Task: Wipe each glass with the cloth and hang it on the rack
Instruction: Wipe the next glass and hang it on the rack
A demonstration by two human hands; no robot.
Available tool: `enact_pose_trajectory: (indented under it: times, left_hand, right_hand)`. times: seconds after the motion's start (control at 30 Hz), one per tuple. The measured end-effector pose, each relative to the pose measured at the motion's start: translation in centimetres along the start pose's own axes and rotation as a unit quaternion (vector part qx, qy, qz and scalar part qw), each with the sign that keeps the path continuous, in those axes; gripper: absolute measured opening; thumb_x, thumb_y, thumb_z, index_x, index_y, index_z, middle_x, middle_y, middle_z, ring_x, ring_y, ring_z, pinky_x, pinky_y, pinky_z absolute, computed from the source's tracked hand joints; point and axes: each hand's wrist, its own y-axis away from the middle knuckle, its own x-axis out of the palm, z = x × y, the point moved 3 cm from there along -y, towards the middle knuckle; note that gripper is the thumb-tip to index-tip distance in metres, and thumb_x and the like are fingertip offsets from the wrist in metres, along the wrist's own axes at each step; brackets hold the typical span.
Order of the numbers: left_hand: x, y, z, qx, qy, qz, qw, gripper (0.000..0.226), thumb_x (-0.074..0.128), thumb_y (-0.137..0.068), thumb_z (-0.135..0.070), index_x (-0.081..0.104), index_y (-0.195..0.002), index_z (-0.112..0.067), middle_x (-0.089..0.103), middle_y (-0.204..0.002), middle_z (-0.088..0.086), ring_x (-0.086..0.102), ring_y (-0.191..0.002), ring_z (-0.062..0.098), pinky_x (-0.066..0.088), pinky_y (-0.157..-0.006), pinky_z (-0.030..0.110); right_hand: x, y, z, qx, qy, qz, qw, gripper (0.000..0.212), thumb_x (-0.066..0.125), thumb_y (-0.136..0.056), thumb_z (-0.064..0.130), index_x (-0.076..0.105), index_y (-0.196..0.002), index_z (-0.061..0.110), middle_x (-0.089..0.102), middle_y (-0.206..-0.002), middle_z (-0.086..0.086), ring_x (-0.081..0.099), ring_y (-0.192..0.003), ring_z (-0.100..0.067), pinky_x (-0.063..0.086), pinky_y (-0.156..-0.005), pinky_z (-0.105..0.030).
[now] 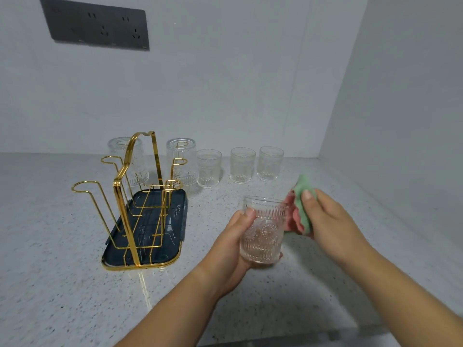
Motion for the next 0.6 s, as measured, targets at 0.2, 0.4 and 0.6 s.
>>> enact_pose_trajectory:
  times: [0.2,0.4,0.6]
  left_hand:
    - [-1.0,-0.2,0.5,0.049,-0.079,-0.014,0.996,0.066,0.082,-0.075,-0.048,0.065,-0.129,-0.014,0.072,-0.132,0.014,0.068,-0.122,0.036,0.048,-0.110,0.056]
    - [-1.2,-0.3,0.3,0.088,-0.054,-0.051,0.993,0.067,0.082,-0.075,-0.043,0.064,-0.131,-0.010,0.069,-0.133,0.022,0.060,-0.130,0.047,0.041,-0.115,0.066]
    - [-0.9,0.1,-0.2,0.095,-0.039,-0.049,0.994,0.082,0.086,-0.078,-0.052,0.059,-0.139,-0.005,0.065,-0.138,0.026,0.057,-0.132,0.050,0.041,-0.115,0.066]
  right_hand:
    - [-1.5,-2.9,2.9,0.033,-0.021,-0.039,0.998,0.043,0.042,-0.108,0.035,0.055,-0.078,0.008,0.061,-0.058,-0.002,0.057,-0.044,-0.011,0.046,-0.044,-0.016]
    - [0.2,-2.2,3.2,0.015,0.081,0.048,0.995,0.038,0.043,-0.099,0.058,0.053,-0.098,0.022,0.067,-0.082,0.000,0.071,-0.062,-0.014,0.051,-0.061,-0.026]
    - [-0.5,-1.0,2.3,-0.077,0.052,0.098,0.991,0.049,0.046,-0.090,0.070,0.070,-0.100,0.029,0.061,-0.107,0.002,0.071,-0.080,-0.014,0.051,-0.077,-0.028]
